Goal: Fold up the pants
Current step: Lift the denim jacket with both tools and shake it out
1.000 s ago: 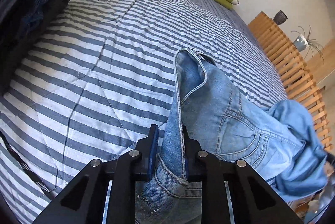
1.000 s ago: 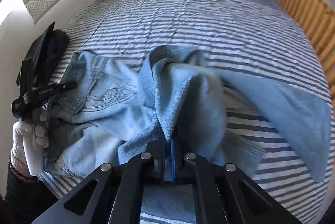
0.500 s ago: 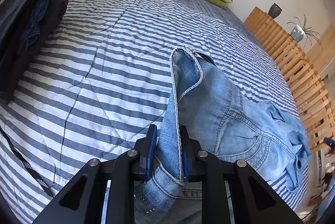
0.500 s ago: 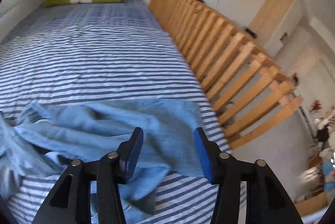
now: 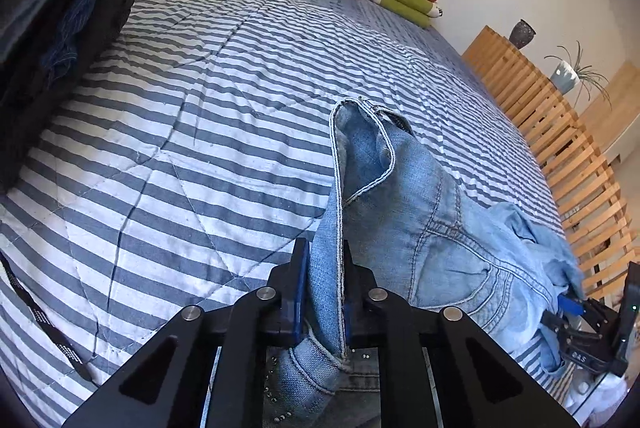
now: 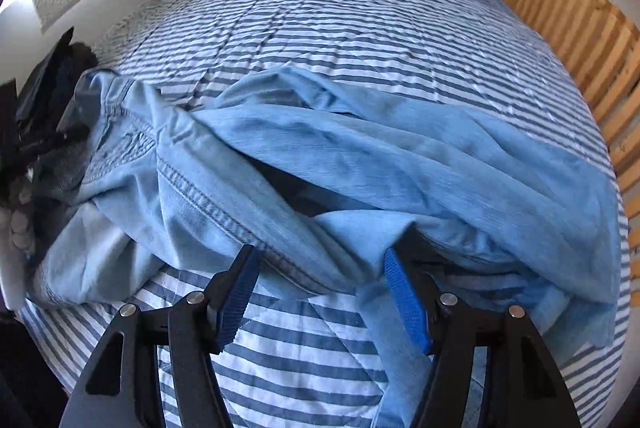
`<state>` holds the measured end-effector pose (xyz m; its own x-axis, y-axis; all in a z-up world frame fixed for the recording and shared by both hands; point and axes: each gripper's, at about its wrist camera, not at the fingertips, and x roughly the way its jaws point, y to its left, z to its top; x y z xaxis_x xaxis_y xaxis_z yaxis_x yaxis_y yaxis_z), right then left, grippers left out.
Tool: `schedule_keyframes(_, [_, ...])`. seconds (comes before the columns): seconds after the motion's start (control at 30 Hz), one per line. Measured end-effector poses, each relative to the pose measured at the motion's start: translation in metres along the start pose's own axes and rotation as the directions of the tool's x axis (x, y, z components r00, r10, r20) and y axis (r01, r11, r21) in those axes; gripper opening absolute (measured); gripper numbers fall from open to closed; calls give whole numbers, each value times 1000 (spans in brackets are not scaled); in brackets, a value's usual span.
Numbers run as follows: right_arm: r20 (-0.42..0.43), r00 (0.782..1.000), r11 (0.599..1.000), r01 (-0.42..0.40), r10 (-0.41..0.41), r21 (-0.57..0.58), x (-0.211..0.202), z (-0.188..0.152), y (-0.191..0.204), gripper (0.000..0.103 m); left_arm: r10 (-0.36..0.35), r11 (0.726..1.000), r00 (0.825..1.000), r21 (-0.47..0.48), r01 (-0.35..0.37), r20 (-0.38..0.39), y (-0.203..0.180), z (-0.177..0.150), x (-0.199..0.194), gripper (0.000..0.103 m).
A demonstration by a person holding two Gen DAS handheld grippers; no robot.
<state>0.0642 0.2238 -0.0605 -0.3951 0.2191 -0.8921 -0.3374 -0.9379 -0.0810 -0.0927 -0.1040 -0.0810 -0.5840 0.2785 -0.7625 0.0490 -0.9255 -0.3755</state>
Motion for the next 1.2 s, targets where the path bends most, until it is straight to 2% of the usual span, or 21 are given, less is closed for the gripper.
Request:
schedule_keyframes(0.03, [1,999,998,49,-49,-33,3,1,7,51,-5,1000,1000,6,5,6,0,-1,-5,12])
schedule_keyframes(0.07, [1,997,996,80,-80,-48,3,3,12,17,-9,1000,1000,13,9,14,0,-2,-11,11])
schedule_keyframes(0.1, [-8,996,995,85,-85,-46,1,5,14,8,-9,1000,1000,17,9,26,0,-3,-19,11])
schedule_keyframes(0.23, [109,991,996,82,-79,-22,-56,20,20,5,-44,999,995,-13,46,93,11,0,-58,10])
schedule_keyframes(0.33, [226,968,992,119,-108,-33,-118,43,33,5,-77,994,980,-57,89,185,31,10,-103,10])
schedule_keyframes(0.43, [366,919,982,179,-143,-65,-175,73,59,4,-84,989,951,-94,117,298,50,18,-156,5])
schedule_keyframes(0.57, [514,844,962,245,-152,-119,-215,129,108,4,0,990,913,-132,59,408,72,26,-195,4])
schedule_keyframes(0.6, [540,830,959,248,-140,-133,-218,145,119,4,22,989,913,-141,39,408,78,28,-194,4])
schedule_keyframes(0.67, [557,822,958,241,-116,-156,-210,181,140,4,59,985,924,-174,8,377,92,34,-180,3])
schedule_keyframes(0.7, [556,824,955,243,-109,-172,-199,200,153,4,66,982,931,-189,3,358,99,36,-169,3])
schedule_keyframes(0.73, [557,822,947,263,-119,-185,-183,221,164,4,100,980,937,-196,-34,335,103,40,-156,3])
schedule_keyframes(0.77, [550,824,940,284,-137,-191,-161,242,173,4,158,976,939,-193,-102,304,105,44,-141,4])
schedule_keyframes(0.8, [524,840,942,275,-138,-193,-135,262,180,4,207,970,942,-178,-164,264,108,47,-125,4])
schedule_keyframes(0.87, [383,916,947,218,-116,-235,-65,299,190,9,257,956,945,-199,-217,203,118,48,-109,5])
schedule_keyframes(0.9, [303,944,953,205,-132,-224,-31,313,191,14,247,956,949,-208,-206,196,121,46,-107,6])
schedule_keyframes(0.93, [242,961,961,187,-135,-206,-4,320,189,19,241,959,951,-201,-202,196,122,47,-107,7])
schedule_keyframes(0.97, [206,970,968,169,-130,-187,14,321,185,20,250,959,946,-187,-213,206,120,48,-108,13])
schedule_keyframes(1.0, [186,977,975,133,-100,-175,23,319,180,20,259,959,940,-173,-224,223,118,47,-111,22])
schedule_keyframes(1.03, [166,985,982,81,-53,-168,27,313,172,20,254,962,937,-162,-219,239,114,47,-113,26])
schedule_keyframes(1.07, [151,988,987,37,-14,-155,27,307,161,20,235,967,941,-159,-201,242,112,47,-112,29])
schedule_keyframes(1.2, [183,980,996,-73,82,-57,-9,265,105,23,143,988,971,-87,-128,191,81,42,-101,30])
